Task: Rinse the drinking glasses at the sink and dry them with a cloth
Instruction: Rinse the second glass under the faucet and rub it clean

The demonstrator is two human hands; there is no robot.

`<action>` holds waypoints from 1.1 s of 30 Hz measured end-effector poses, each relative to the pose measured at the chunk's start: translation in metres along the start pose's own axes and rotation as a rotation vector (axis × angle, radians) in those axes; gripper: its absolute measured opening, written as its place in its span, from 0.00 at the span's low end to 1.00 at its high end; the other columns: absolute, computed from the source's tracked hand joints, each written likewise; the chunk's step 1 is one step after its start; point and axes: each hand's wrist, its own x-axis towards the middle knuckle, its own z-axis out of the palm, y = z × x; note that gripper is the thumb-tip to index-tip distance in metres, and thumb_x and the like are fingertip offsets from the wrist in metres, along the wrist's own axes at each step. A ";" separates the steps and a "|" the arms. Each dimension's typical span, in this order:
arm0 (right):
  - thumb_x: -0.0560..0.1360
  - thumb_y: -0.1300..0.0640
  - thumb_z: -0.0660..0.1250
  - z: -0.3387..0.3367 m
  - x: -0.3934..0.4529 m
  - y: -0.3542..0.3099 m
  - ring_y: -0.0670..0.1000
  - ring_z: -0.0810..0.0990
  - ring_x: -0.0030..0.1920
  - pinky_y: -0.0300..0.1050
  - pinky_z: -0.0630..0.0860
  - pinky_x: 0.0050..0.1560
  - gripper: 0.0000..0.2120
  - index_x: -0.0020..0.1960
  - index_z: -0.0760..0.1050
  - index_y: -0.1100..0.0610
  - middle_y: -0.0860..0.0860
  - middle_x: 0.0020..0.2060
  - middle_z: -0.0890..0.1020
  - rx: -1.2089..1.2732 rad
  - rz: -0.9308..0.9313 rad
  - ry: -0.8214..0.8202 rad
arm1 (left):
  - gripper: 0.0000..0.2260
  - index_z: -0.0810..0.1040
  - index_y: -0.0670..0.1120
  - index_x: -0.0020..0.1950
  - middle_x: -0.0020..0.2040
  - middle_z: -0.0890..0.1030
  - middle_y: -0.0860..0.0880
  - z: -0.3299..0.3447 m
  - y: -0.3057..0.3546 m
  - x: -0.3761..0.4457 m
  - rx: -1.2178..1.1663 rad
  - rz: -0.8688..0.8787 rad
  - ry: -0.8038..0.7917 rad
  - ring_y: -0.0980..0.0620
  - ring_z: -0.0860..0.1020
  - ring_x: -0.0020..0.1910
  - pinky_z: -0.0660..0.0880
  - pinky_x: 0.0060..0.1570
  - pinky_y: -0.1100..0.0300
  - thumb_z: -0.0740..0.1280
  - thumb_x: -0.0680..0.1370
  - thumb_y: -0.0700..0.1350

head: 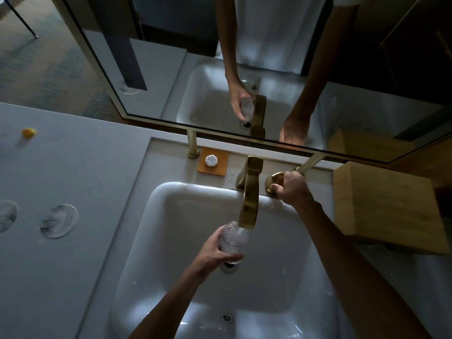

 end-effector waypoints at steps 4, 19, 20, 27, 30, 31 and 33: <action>0.77 0.56 0.68 0.005 -0.003 0.011 0.60 0.74 0.61 0.52 0.74 0.63 0.21 0.69 0.71 0.60 0.59 0.64 0.73 0.039 -0.264 0.012 | 0.38 0.72 0.50 0.69 0.63 0.83 0.45 0.001 0.001 0.000 -0.003 0.002 -0.019 0.44 0.82 0.61 0.78 0.63 0.52 0.82 0.63 0.36; 0.79 0.51 0.66 0.009 0.005 0.019 0.60 0.79 0.52 0.53 0.79 0.54 0.27 0.70 0.65 0.66 0.63 0.59 0.73 -0.160 -0.404 0.002 | 0.43 0.71 0.50 0.72 0.64 0.82 0.47 -0.001 -0.005 0.005 0.016 -0.015 0.008 0.45 0.81 0.62 0.75 0.67 0.46 0.84 0.60 0.41; 0.79 0.51 0.65 0.010 0.004 0.018 0.60 0.79 0.52 0.53 0.79 0.54 0.26 0.70 0.65 0.65 0.62 0.58 0.72 -0.141 -0.378 0.014 | 0.43 0.71 0.50 0.72 0.64 0.82 0.47 -0.001 -0.005 0.005 0.017 -0.016 0.010 0.45 0.81 0.63 0.75 0.67 0.46 0.84 0.60 0.42; 0.79 0.52 0.65 0.013 0.001 0.015 0.61 0.76 0.58 0.52 0.75 0.59 0.24 0.71 0.67 0.61 0.61 0.62 0.72 -0.011 -0.239 -0.001 | 0.39 0.73 0.52 0.69 0.64 0.82 0.47 -0.001 -0.003 0.002 0.025 0.007 -0.001 0.44 0.81 0.63 0.75 0.66 0.46 0.83 0.62 0.39; 0.79 0.59 0.64 0.013 -0.006 0.014 0.59 0.69 0.70 0.50 0.66 0.71 0.24 0.74 0.66 0.60 0.59 0.71 0.69 0.255 -0.164 0.003 | 0.39 0.73 0.50 0.70 0.64 0.82 0.45 -0.002 -0.002 -0.002 0.007 0.009 -0.005 0.41 0.80 0.64 0.75 0.67 0.44 0.83 0.62 0.39; 0.79 0.63 0.62 0.015 -0.012 0.013 0.58 0.65 0.74 0.49 0.61 0.74 0.24 0.75 0.65 0.60 0.59 0.74 0.66 0.349 -0.133 0.012 | 0.40 0.73 0.50 0.70 0.64 0.82 0.45 -0.002 -0.002 -0.004 0.007 0.012 -0.005 0.41 0.80 0.64 0.74 0.67 0.44 0.83 0.61 0.39; 0.78 0.70 0.59 0.024 -0.029 0.016 0.56 0.61 0.77 0.49 0.59 0.77 0.26 0.75 0.64 0.60 0.59 0.76 0.64 0.474 -0.078 0.078 | 0.40 0.73 0.50 0.70 0.65 0.81 0.45 -0.004 -0.002 -0.008 0.007 0.022 -0.006 0.42 0.79 0.65 0.74 0.68 0.43 0.84 0.61 0.41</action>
